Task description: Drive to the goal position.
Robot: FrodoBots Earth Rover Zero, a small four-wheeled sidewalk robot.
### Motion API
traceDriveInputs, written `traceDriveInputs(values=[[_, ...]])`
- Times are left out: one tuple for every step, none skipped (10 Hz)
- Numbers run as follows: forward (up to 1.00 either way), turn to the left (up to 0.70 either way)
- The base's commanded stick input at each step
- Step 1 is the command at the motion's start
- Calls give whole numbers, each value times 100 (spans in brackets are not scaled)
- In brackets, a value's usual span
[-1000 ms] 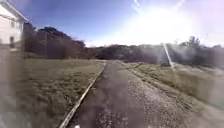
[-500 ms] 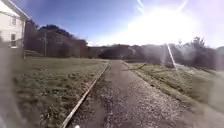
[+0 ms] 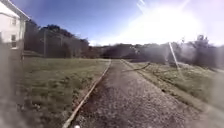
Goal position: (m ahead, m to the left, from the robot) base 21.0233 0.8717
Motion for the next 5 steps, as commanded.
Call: traceDriveInputs(values=[[100, 0], [100, 0], [100, 0], [100, -1], [100, -7]])
